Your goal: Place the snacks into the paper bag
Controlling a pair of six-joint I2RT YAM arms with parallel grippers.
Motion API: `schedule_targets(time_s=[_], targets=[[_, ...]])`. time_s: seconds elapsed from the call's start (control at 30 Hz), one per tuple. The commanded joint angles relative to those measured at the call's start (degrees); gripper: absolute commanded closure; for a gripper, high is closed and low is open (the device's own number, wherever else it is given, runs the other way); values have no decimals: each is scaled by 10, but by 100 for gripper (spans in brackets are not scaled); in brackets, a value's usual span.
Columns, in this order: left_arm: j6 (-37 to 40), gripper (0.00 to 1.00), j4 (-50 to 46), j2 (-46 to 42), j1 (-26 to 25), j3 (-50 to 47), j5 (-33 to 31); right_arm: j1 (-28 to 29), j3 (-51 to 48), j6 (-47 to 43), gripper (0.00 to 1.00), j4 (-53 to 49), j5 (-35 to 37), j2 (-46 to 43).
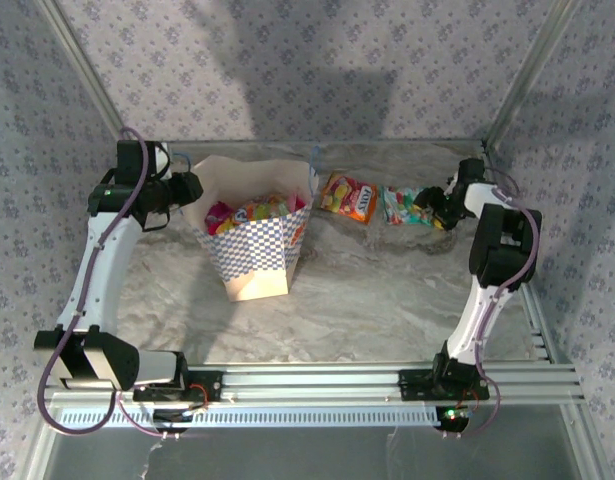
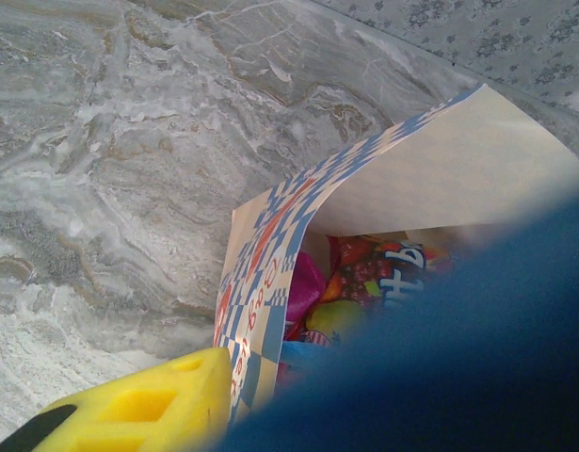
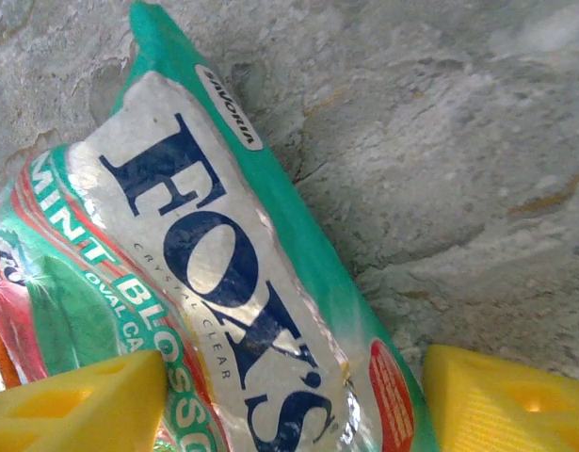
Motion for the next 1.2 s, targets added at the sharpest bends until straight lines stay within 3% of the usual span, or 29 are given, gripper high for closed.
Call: schedule_targets(time_s=[0.0, 0.13, 0.3, 0.63, 1.0, 1.17], targets=[[-7, 58, -14, -3, -4, 15, -2, 13, 24, -21, 30, -37, 14, 12], [-7, 57, -14, -6, -4, 14, -2, 22, 25, -28, 40, -48, 31, 6], [-6, 57, -15, -11, -5, 13, -1, 26, 18, -30, 64, -55, 37, -2], [-5, 58, -14, -24, -5, 4, -3, 36, -33, -42, 84, -70, 43, -55], [-5, 57, -9, -34, -5, -7, 1, 48, -101, -51, 86, -84, 44, -120], [-3, 57, -6, -32, -5, -8, 3, 56, -152, -49, 67, -73, 41, -141]])
